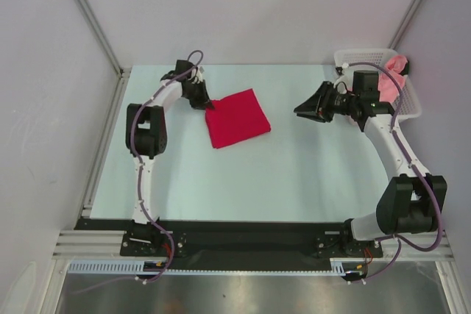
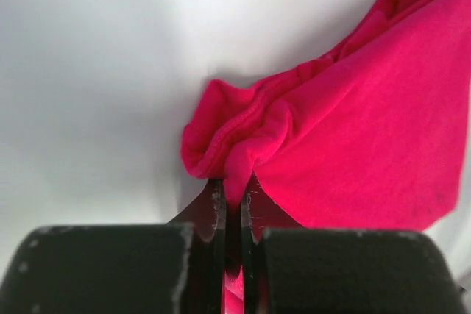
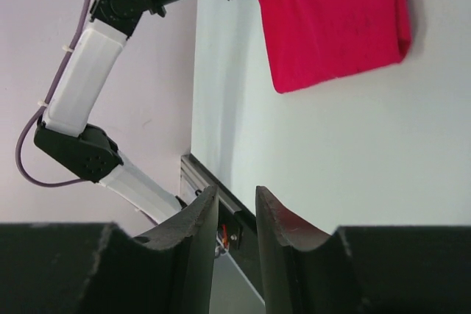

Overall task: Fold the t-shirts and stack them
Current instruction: Neatly place the folded tshirt to the corner

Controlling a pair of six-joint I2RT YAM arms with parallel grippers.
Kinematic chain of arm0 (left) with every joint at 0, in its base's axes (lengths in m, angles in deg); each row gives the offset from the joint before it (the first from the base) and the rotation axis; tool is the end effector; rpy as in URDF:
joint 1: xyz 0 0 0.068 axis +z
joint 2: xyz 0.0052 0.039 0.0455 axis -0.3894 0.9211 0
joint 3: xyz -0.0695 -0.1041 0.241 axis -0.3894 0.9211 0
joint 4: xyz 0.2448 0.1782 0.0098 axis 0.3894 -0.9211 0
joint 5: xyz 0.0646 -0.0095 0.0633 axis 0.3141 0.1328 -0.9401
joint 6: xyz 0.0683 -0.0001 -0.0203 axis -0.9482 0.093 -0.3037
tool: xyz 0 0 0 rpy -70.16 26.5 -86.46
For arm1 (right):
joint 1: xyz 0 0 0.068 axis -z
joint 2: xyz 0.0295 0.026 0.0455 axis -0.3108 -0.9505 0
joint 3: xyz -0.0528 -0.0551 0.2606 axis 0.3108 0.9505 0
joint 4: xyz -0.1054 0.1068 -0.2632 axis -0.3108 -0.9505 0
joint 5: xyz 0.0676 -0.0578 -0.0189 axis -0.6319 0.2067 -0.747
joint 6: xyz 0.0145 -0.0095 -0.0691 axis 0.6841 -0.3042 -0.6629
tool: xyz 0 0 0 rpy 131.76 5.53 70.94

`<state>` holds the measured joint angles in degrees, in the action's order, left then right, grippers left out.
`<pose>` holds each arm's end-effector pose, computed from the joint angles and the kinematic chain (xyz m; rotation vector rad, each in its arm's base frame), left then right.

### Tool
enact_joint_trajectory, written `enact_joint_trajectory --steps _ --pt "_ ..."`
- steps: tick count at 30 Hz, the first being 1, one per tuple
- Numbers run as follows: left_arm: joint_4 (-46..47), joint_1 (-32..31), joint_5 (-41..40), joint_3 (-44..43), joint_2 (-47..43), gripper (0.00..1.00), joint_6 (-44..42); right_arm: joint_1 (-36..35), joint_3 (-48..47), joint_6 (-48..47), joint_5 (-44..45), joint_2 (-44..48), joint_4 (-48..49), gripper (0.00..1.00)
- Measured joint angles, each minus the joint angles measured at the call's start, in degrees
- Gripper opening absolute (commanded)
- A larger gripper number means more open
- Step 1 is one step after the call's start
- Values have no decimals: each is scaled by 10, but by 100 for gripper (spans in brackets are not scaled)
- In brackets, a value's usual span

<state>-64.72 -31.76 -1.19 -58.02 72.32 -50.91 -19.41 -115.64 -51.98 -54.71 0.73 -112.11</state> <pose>0.5604 -0.1131 0.1142 -0.1017 2.6340 -0.7690 0.3661 0.0534 0.3034 0.1392 2.2471 1.3135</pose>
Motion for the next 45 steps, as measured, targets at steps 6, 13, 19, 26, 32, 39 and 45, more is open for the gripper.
enact_joint_trajectory --steps 6,13,19,26,32,39,45 --pt "-78 46 -150 4 -39 0 -60 -30 13 15 -5 0 0 32" --pt "-128 96 -313 -42 -38 0 -105 -48 14 32 -7 -23 2 31" --pt "-87 130 -415 -155 0 0 -156 -57 13 43 -7 -49 0 31" --pt "60 147 -446 -169 29 0 -209 -60 -5 38 1 -84 -38 31" --pt "162 148 -451 -171 79 0 -239 -69 -28 30 16 -105 -55 30" --pt "242 150 -456 -175 110 0 -261 -95 -30 30 29 -120 -64 30" --pt "290 157 -468 -194 119 0 -271 -107 -35 41 36 -133 -63 30"
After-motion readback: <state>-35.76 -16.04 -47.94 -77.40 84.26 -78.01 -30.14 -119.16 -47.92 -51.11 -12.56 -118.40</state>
